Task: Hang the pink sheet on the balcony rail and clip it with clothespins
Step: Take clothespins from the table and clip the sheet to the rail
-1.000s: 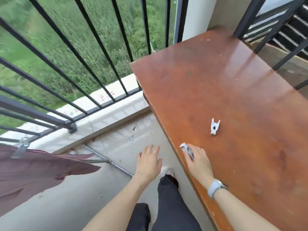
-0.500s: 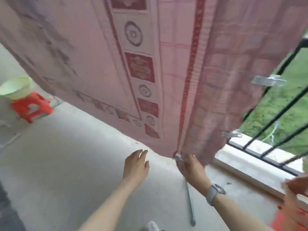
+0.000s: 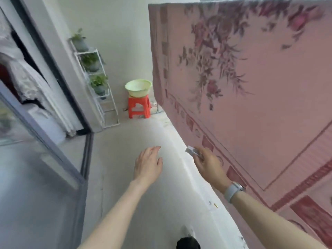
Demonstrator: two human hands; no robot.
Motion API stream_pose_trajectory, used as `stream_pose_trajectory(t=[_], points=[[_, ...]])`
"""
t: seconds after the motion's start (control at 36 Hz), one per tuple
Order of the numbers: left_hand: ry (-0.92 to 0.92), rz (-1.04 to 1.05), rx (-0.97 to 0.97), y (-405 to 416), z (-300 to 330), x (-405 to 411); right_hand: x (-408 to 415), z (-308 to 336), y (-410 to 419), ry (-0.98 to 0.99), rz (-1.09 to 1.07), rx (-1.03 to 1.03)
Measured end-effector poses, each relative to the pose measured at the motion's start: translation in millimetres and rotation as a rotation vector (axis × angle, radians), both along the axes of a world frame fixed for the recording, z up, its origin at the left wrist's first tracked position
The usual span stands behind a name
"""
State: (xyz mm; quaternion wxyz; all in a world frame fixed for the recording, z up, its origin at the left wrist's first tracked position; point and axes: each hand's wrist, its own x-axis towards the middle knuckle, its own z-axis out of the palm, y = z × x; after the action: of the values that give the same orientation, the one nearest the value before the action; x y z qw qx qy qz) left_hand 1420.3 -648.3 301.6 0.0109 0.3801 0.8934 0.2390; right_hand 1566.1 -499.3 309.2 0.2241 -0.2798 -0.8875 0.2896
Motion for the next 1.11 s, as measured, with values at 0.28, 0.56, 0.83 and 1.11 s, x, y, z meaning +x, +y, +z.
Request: stream_pose_trajectory(t=[0.28, 0.56, 0.83, 1.11], points=[[0.023, 0.065, 0.080, 129, 55, -255, -266, 30, 143, 0.182, 0.090, -0.027], [0.030, 0.145, 0.217, 178, 90, -469, -522, 61, 203, 0.224, 0.166, -0.095], [0.108, 0.121, 0.165, 215, 77, -725, -763, 54, 246, 0.217, 0.145, -0.023], [0.035, -0.060, 0.160, 336, 59, -929, -907, 65, 346, 0.144, -0.061, 0.042]])
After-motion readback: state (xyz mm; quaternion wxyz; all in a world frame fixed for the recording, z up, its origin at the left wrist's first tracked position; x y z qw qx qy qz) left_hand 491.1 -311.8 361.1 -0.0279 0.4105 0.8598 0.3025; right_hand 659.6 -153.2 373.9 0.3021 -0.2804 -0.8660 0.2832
